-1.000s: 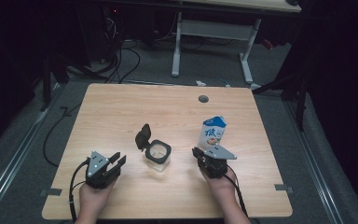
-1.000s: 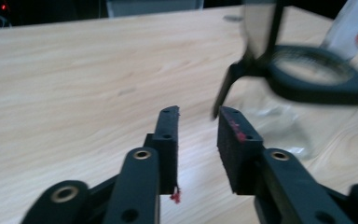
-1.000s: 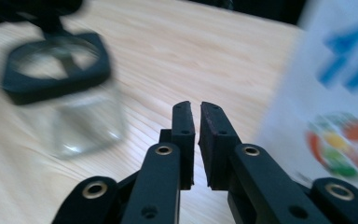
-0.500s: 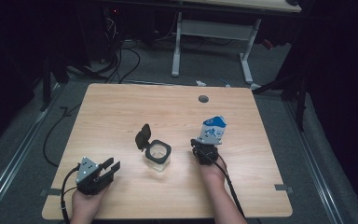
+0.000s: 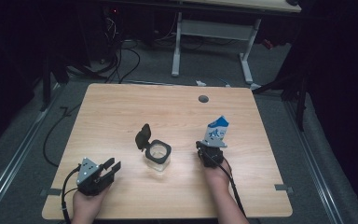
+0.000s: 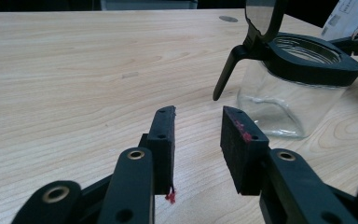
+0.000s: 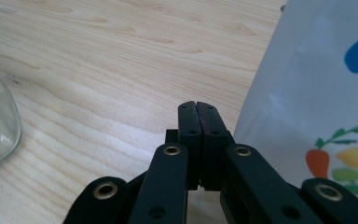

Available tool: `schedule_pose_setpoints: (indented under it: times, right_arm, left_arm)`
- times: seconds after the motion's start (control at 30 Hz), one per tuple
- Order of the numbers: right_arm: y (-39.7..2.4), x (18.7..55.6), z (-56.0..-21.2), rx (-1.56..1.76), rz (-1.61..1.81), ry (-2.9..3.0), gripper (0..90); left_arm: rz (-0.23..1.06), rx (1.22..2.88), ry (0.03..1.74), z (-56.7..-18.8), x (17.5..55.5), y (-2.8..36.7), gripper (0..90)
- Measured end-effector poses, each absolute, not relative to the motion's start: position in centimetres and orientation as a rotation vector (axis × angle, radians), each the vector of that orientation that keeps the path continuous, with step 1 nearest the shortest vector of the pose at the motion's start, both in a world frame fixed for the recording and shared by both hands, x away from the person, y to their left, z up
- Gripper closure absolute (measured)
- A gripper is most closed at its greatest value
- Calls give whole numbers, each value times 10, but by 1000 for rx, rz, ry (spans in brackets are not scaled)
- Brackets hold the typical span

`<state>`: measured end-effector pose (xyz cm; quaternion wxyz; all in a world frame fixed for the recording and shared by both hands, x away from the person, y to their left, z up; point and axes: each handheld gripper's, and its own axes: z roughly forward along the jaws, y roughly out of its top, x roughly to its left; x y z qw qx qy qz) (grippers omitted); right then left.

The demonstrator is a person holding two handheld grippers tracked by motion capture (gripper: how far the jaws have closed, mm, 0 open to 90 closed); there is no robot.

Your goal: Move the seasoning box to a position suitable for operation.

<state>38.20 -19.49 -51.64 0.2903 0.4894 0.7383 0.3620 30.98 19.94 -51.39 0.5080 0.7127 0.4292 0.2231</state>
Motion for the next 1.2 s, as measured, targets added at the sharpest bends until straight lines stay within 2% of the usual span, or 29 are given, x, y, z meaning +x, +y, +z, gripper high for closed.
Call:
schedule_pose_setpoints:
  times: [0.57, 0.8, 1.2]
  right_arm:
    - [-225, 355, -513, 1317, 963, 1943, 845]
    - [-229, 347, -512, 1327, 986, 1921, 802]
    - [-229, 345, -514, 1363, 982, 1888, 790]
  left_arm:
    - [539, 1707, 1049, -515, 311, 201, 660]
    - [543, 1710, 1047, -514, 310, 202, 660]
    - [538, 1706, 1054, -516, 312, 204, 662]
